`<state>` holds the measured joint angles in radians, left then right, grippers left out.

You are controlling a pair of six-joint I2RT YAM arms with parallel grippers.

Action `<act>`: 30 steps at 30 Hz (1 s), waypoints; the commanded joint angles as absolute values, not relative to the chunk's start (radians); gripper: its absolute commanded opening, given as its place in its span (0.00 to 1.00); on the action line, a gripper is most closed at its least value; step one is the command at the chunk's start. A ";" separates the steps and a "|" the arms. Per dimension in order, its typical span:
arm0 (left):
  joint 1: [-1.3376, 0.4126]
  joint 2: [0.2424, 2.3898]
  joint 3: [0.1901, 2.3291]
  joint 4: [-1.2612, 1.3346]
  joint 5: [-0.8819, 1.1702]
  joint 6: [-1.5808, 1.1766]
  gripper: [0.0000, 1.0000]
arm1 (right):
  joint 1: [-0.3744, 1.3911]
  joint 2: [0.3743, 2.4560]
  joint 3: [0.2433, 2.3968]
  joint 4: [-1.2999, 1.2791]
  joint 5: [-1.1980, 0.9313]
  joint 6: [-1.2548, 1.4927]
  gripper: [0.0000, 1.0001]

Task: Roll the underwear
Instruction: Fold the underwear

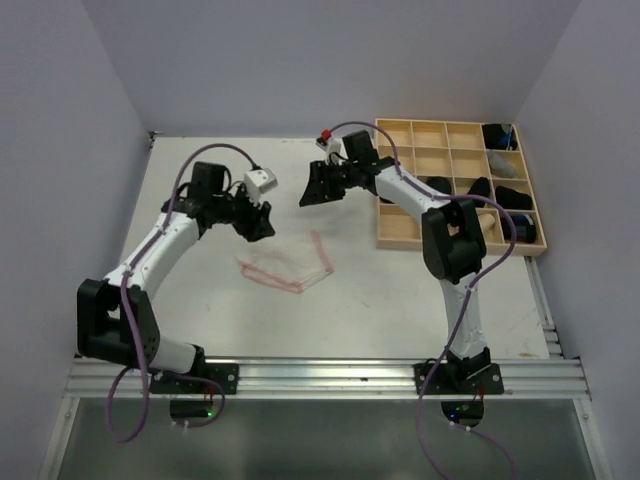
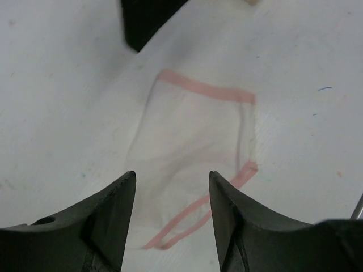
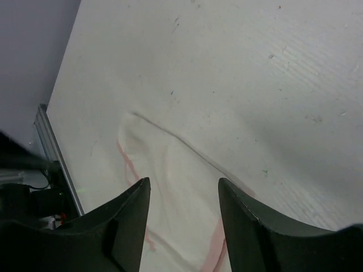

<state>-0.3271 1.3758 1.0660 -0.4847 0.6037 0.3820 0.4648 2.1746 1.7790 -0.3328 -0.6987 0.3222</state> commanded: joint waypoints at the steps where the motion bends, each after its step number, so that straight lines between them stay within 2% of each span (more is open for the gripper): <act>1: -0.109 1.492 1.112 -0.669 0.742 0.425 0.57 | 0.474 2.209 1.833 -0.399 -0.692 0.178 0.56; 6: 0.115 1.696 1.182 -0.814 0.863 0.526 0.55 | 0.480 2.256 1.827 -0.448 -0.707 0.072 0.58; 9: 0.169 1.778 1.213 -0.856 0.891 0.566 0.54 | 0.482 2.279 1.827 -0.479 -0.707 0.006 0.59; 22: 0.221 1.948 1.206 -0.738 0.906 0.508 0.54 | 0.489 2.347 1.832 -0.568 -0.747 -0.161 0.61; 28: 0.222 1.997 1.200 -0.724 0.936 0.474 0.46 | 0.489 2.368 1.841 -0.604 -0.742 -0.198 0.59; 30: 0.222 2.008 1.198 -0.739 0.942 0.485 0.39 | 0.491 2.367 1.841 -0.603 -0.741 -0.199 0.57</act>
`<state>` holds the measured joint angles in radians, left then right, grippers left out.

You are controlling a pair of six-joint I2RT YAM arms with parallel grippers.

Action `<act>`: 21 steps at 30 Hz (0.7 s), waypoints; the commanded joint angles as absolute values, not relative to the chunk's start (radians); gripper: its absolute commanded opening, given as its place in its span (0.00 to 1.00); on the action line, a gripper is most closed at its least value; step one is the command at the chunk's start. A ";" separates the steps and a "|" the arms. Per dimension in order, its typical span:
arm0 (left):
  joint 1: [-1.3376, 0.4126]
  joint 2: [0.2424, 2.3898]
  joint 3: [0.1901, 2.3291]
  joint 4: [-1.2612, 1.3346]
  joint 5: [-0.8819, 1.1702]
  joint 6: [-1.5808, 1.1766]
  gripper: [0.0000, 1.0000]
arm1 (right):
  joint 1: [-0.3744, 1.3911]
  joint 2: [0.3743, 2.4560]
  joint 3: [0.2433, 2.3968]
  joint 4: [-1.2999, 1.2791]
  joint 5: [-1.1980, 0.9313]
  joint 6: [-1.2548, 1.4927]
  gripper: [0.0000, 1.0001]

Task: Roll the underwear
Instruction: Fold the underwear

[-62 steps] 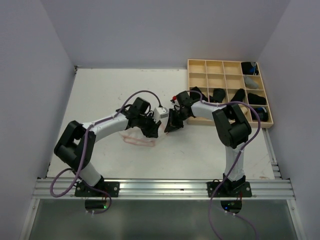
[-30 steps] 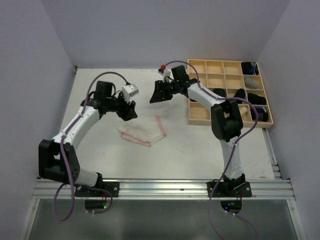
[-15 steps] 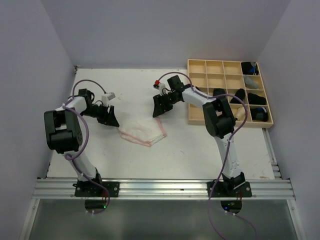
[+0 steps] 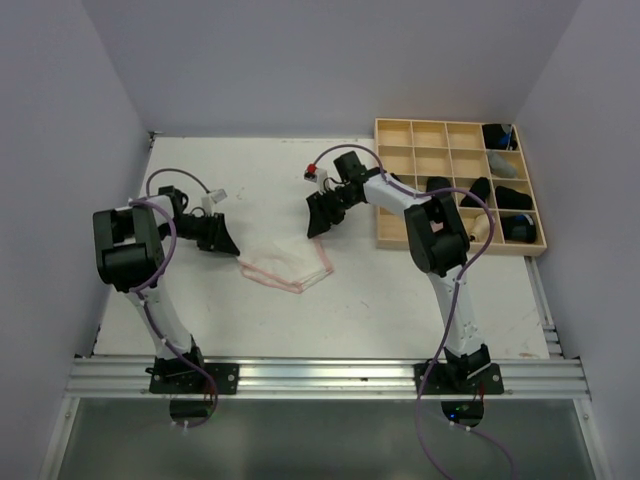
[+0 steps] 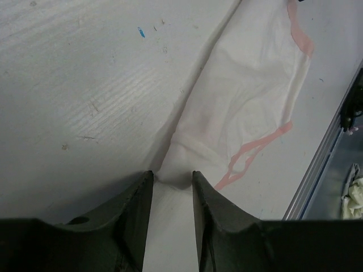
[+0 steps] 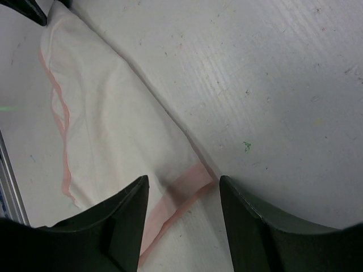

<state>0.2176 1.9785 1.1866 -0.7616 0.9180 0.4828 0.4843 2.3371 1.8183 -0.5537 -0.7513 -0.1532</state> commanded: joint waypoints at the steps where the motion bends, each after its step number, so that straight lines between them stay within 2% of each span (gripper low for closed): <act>1: 0.222 2.011 1.198 -0.747 0.945 0.495 0.37 | 0.491 2.367 1.841 -0.604 -0.742 -0.201 0.56; 4: 0.225 2.019 1.197 -0.776 0.933 0.517 0.26 | 0.489 2.368 1.842 -0.601 -0.744 -0.193 0.53; 5: 0.225 2.016 1.192 -0.776 0.928 0.529 0.20 | 0.491 2.370 1.844 -0.604 -0.741 -0.192 0.51; 8: 0.235 2.002 1.181 -0.791 0.913 0.567 0.07 | 0.489 2.367 1.844 -0.601 -0.739 -0.181 0.39; 11: 0.241 1.942 1.143 -0.776 0.875 0.627 0.00 | 0.482 2.361 1.841 -0.601 -0.733 -0.157 0.16; 14: 0.241 1.852 1.091 -0.741 0.830 0.701 0.00 | 0.469 2.350 1.833 -0.594 -0.741 -0.135 0.00; 21: 0.235 1.697 1.002 -0.683 0.735 0.802 0.00 | 0.460 2.329 1.801 -0.557 -0.761 -0.063 0.00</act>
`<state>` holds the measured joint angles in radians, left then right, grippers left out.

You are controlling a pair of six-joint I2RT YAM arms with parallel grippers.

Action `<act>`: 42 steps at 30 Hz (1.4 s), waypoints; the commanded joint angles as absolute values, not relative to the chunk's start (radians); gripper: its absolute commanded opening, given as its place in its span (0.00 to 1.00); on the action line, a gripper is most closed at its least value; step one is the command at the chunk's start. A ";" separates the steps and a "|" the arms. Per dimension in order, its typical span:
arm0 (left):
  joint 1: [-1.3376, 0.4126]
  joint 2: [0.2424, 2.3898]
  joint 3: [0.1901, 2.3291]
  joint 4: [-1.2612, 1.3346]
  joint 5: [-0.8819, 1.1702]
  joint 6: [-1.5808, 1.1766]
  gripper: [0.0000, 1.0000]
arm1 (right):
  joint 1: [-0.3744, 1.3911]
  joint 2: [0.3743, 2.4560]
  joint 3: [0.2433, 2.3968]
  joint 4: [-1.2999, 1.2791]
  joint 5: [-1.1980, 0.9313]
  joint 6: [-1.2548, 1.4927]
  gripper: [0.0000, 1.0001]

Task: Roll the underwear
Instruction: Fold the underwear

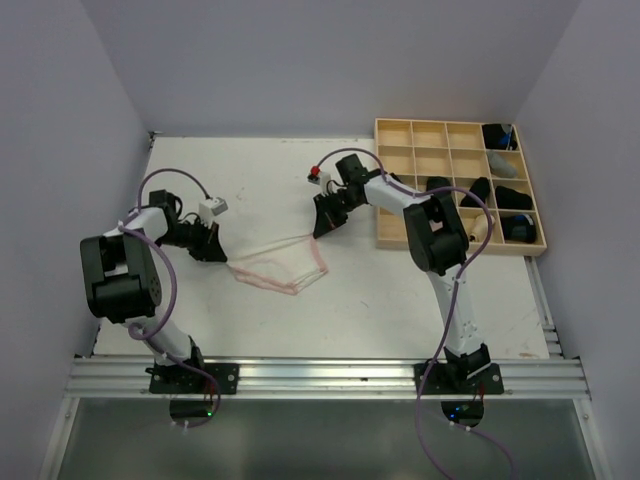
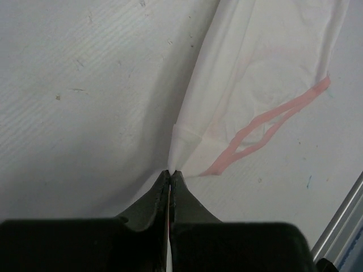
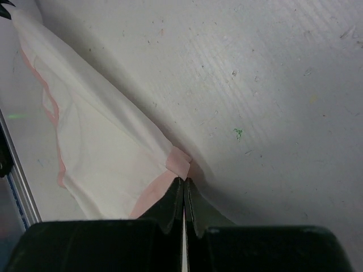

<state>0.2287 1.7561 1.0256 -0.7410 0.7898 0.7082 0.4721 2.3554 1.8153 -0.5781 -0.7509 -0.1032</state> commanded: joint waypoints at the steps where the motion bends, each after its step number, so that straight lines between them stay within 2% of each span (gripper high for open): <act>1: 0.229 1.692 0.996 -0.687 0.732 0.814 0.00 | 0.460 2.323 1.795 -0.539 -0.776 -0.054 0.00; 2: 0.218 1.692 0.996 -0.689 0.729 0.815 0.03 | 0.460 2.318 1.792 -0.534 -0.784 -0.046 0.00; 3: 0.212 1.693 0.994 -0.690 0.727 0.815 0.13 | 0.460 2.316 1.792 -0.529 -0.796 -0.032 0.00; 4: 0.206 1.695 0.996 -0.687 0.727 0.805 0.24 | 0.462 2.316 1.798 -0.538 -0.801 -0.029 0.05; 5: 0.198 1.695 0.996 -0.672 0.727 0.793 0.35 | 0.462 2.313 1.799 -0.538 -0.811 -0.028 0.26; 7: 0.195 1.697 0.999 -0.649 0.733 0.743 0.39 | 0.462 2.295 1.796 -0.534 -0.822 -0.015 0.35; 8: 0.193 1.695 1.011 -0.631 0.733 0.726 0.41 | 0.460 2.290 1.798 -0.535 -0.821 -0.011 0.44; 11: 0.195 1.677 1.063 -0.620 0.723 0.675 0.42 | 0.454 2.261 1.831 -0.574 -0.804 -0.018 0.52; 13: 0.205 1.614 1.083 -0.604 0.738 0.643 0.42 | 0.448 2.214 1.848 -0.600 -0.772 -0.043 0.52; 16: 0.199 1.571 1.146 -0.647 0.811 0.635 0.36 | 0.445 2.137 1.827 -0.594 -0.756 -0.051 0.52; 20: 0.100 1.614 1.175 -0.718 0.838 0.615 0.29 | 0.462 2.088 1.746 -0.514 -0.791 0.043 0.51; 27: 0.015 1.750 1.088 -0.571 0.790 0.393 0.25 | 0.502 2.161 1.614 -0.307 -0.897 0.293 0.50; 31: 0.031 1.860 1.062 -0.589 0.788 0.380 0.24 | 0.514 2.206 1.551 -0.256 -0.904 0.330 0.50; 36: 0.064 1.974 1.086 -0.594 0.793 0.368 0.24 | 0.509 2.238 1.447 -0.334 -0.807 0.305 0.48; 40: 0.075 2.022 1.213 -0.606 0.784 0.402 0.27 | 0.509 2.177 1.339 -0.145 -0.842 0.426 0.49; 42: 0.075 2.023 1.302 -0.671 0.839 0.473 0.33 | 0.511 2.131 1.315 -0.015 -0.886 0.512 0.50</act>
<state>0.0650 1.9911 1.1881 -0.6765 0.8909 0.3714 0.5083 2.1822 1.3712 -0.1722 -0.9085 0.4049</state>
